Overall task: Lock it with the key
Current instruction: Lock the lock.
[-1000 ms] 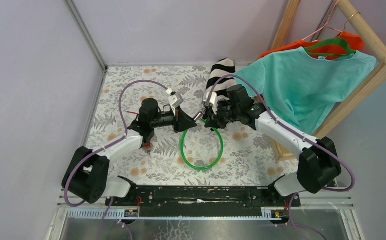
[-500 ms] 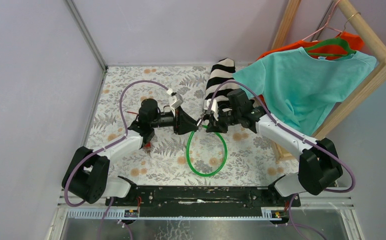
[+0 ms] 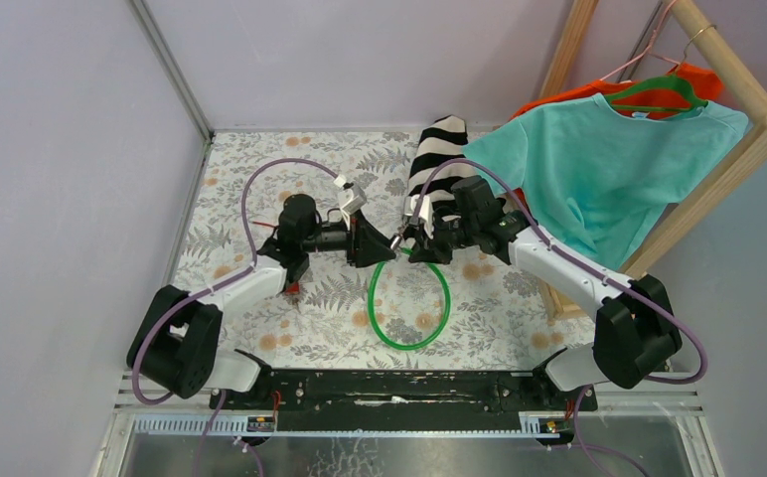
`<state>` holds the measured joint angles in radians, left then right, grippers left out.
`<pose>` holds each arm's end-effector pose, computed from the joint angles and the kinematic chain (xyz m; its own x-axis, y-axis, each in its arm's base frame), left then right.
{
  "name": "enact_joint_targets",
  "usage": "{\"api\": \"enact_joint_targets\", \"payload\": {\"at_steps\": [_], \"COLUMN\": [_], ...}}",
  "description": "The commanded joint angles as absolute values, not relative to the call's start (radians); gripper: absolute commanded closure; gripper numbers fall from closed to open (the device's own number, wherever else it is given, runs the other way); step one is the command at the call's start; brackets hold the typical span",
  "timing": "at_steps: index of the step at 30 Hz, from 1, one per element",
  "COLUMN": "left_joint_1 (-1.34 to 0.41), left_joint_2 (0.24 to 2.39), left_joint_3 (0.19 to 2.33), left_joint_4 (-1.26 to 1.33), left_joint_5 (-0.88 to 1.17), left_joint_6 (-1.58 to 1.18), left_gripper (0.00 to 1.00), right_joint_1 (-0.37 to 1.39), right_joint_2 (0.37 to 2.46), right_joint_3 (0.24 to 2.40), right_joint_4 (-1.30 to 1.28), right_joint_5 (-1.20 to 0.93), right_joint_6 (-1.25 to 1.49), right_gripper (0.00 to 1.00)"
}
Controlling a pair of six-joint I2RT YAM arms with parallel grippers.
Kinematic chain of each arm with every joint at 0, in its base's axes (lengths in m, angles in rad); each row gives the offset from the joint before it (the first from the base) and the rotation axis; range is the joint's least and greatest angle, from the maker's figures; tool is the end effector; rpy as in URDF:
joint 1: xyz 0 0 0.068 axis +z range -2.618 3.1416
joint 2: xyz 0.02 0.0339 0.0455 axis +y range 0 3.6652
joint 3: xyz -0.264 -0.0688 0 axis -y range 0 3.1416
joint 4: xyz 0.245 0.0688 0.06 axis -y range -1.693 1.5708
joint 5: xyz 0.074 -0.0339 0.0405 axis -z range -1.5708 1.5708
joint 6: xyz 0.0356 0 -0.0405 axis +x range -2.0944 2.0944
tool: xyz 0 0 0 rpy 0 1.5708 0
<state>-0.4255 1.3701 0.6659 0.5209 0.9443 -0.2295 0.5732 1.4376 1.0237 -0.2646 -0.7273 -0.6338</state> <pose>0.2488 -0.1444 0.2420 -0.3818 0.0266 -0.9239 0.9044 0.2170 -0.3675 0.2490 0.1889 0.2684 0.0725 -0.4797 -0.8744 -0.9891 0.0779 -0.1248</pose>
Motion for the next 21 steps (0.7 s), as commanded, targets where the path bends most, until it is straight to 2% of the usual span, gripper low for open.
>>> {"api": "enact_joint_targets", "payload": {"at_steps": [1, 4, 9, 13, 17, 21], "left_joint_1": [-0.437, -0.445, -0.452, -0.451, -0.453, -0.459], "left_joint_2": [1.390, 1.398, 1.414, 1.423, 1.415, 1.390], "left_joint_3": [0.722, 0.748, 0.788, 0.828, 0.849, 0.831], "left_joint_4": [0.545, 0.509, 0.444, 0.418, 0.370, 0.370], "left_joint_5": [0.959, 0.966, 0.970, 0.985, 0.995, 1.006], "left_joint_6": [-0.233, -0.216, -0.187, -0.159, -0.071, -0.011], "left_gripper": [0.53, 0.57, 0.69, 0.81, 0.98, 1.00], "right_joint_1": [0.602, 0.606, 0.609, 0.614, 0.614, 0.614], "right_joint_2": [1.406, 1.411, 1.410, 1.414, 1.405, 1.393], "right_joint_3": [1.125, 1.148, 1.163, 1.179, 1.176, 1.172], "right_joint_4": [-0.234, -0.237, -0.238, -0.259, -0.254, -0.241], "right_joint_5": [-0.794, -0.787, -0.779, -0.780, -0.765, -0.764], "right_joint_6": [-0.595, -0.578, -0.571, -0.593, -0.604, -0.588], "right_gripper": [1.00, 1.00, 1.00, 0.94, 0.89, 0.84]}}
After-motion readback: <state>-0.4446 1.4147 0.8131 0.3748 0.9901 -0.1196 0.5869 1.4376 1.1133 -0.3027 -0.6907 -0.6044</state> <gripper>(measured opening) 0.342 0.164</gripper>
